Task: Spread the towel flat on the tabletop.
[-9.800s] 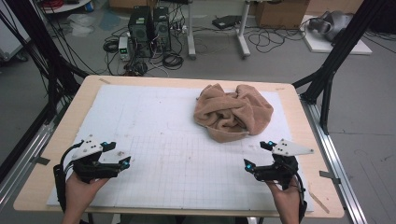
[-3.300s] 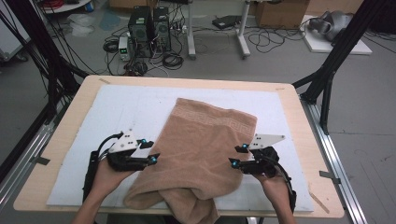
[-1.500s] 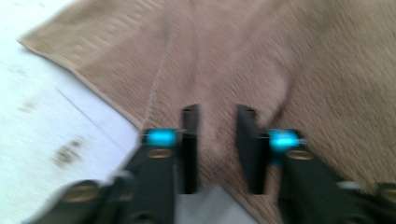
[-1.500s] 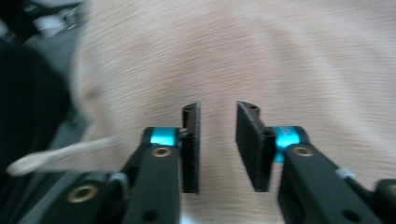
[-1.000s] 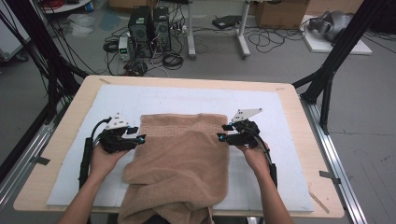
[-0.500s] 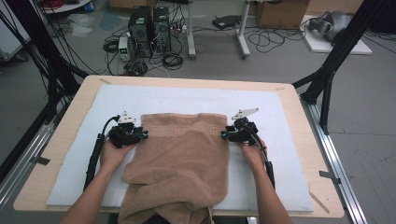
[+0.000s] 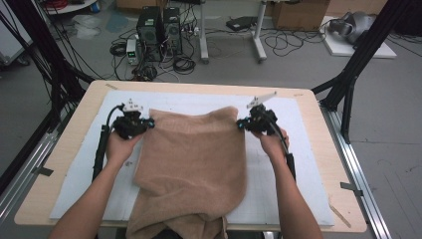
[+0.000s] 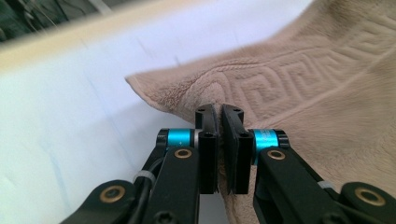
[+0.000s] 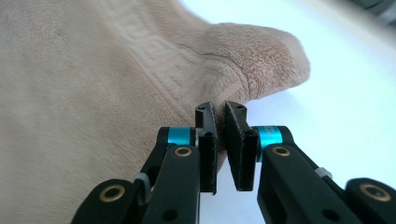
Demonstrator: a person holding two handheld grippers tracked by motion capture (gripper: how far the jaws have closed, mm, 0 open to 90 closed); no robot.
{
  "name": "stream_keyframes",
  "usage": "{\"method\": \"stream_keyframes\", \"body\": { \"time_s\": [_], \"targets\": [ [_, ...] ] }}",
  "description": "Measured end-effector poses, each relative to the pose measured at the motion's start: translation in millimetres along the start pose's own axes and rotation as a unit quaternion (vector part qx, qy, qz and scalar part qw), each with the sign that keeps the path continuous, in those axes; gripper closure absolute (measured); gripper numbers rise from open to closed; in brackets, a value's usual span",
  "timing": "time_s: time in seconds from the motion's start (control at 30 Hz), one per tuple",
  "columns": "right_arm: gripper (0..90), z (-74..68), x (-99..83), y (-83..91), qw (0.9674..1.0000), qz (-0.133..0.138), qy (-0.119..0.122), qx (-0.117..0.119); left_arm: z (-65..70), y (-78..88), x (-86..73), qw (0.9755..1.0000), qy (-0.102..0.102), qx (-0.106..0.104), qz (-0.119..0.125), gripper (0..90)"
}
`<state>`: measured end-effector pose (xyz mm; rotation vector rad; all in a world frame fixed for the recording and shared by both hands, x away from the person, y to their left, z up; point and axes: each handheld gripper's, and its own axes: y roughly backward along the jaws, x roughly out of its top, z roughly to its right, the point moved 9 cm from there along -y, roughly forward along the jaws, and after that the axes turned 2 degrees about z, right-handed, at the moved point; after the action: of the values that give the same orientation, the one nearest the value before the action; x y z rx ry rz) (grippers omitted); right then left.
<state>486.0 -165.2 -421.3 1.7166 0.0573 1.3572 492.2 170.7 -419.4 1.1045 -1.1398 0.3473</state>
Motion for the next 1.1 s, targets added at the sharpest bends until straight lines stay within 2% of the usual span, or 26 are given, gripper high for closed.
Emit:
{"method": "stream_keyframes", "body": {
  "time_s": [0.07, 0.1, 0.13, 0.17, 0.2, 0.23, 0.27, 0.33, 0.4, 0.43, 0.53, 0.6, 0.67, 0.8, 0.9, 1.0, 1.1],
  "targets": [
    [81.3, 20.6, 23.9, 10.6, 0.9991, 0.018, -0.002, -0.038, -9.8, -0.9, 26.1, 0.9994, -0.01, 0.023, 0.022, 83.9],
    [71.7, 28.0, 30.2, 13.3, 0.9982, 0.027, -0.009, -0.052, -17.1, -2.4, 36.9, 0.9982, -0.009, 0.052, 0.027, 79.2],
    [57.5, 40.1, 34.9, 15.0, 0.9966, 0.03, -0.03, -0.071, -19.3, -4.8, 39.3, 0.9985, 0.003, 0.05, 0.02, 67.1],
    [55.9, 44.8, 33.8, 14.7, 0.9959, 0.029, -0.048, -0.071, -18.2, -7.4, 37.0, 0.9993, 0.012, 0.035, 0.009, 59.2],
    [54.3, 43.8, 30.1, 13.1, 0.9964, 0.026, -0.058, -0.055, -16.5, -8.9, 31.6, 0.9995, 0.008, 0.028, -0.005, 58.5],
    [52.7, 40.1, 24.9, 11.0, 0.997, 0.019, -0.058, -0.046, -13.0, -10.2, 25.1, 0.9997, 0.007, 0.019, -0.017, 57.4],
    [53.0, 35.0, 18.9, 9.0, 0.9979, 0.013, -0.047, -0.043, -8.2, -10.0, 18.1, 0.9998, 0.0, 0.005, -0.02, 56.5],
    [53.4, 23.5, 3.8, 5.6, 0.9986, 0.005, -0.033, -0.04, -2.3, -9.1, 1.6, 0.9994, -0.018, 0.005, -0.031, 56.5],
    [52.5, 10.6, -11.3, 1.7, 0.9989, -0.007, -0.042, -0.02, 3.4, -5.8, -14.2, 0.999, -0.017, -0.01, -0.041, 55.5],
    [51.9, 3.8, -17.3, 0.2, 0.999, -0.01, -0.043, -0.011, 5.7, -3.4, -21.1, 0.9988, -0.018, -0.01, -0.044, 55.3],
    [52.2, -17.8, -29.9, 3.5, 0.9996, 0.0, -0.029, 0.0, 14.5, 8.6, -36.5, 0.9983, -0.021, -0.027, -0.046, 54.9],
    [51.6, -32.3, -36.5, 8.7, 0.9994, 0.012, -0.03, 0.014, 21.6, 19.3, -43.3, 0.9984, -0.029, -0.034, -0.033, 53.8],
    [50.8, -46.0, -43.9, 15.1, 0.9995, 0.014, -0.018, 0.021, 28.8, 30.9, -49.4, 0.9983, -0.029, -0.046, -0.022, 52.9],
    [48.7, -72.6, -56.5, 29.7, 0.9988, 0.031, -0.003, 0.039, 44.9, 52.5, -65.4, 0.9967, -0.051, -0.059, -0.024, 49.9],
    [46.0, -95.0, -65.2, 40.1, 0.9963, 0.054, 0.002, 0.067, 59.0, 72.4, -76.1, 0.996, -0.058, -0.069, -0.001, 47.3],
    [44.7, -115.2, -74.0, 45.5, 0.9937, 0.065, 0.016, 0.089, 70.6, 89.7, -89.6, 0.9954, -0.054, -0.079, 0.013, 46.4],
    [43.8, -131.7, -80.8, 48.9, 0.9928, 0.064, 0.031, 0.097, 82.4, 106.8, -98.1, 0.9941, -0.043, -0.095, 0.03, 44.6]
  ]
}}
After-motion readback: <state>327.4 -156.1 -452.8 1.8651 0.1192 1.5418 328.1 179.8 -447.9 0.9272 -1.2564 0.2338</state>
